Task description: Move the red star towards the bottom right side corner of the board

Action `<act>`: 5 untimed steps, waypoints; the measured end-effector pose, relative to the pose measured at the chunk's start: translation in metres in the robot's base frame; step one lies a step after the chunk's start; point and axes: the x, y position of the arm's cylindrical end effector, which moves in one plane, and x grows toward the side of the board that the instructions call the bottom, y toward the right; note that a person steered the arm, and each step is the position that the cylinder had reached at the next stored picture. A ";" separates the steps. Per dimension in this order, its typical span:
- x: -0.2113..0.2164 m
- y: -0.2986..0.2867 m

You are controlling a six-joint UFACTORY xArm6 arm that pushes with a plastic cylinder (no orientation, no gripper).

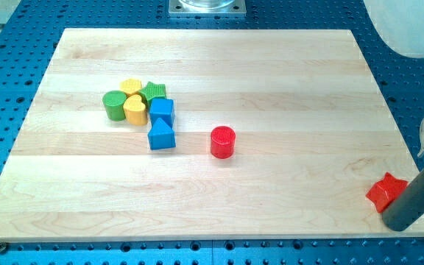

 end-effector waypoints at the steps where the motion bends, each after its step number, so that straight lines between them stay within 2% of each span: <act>1: -0.008 0.006; 2: -0.027 0.070; 4: -0.038 0.001; 5: -0.068 0.007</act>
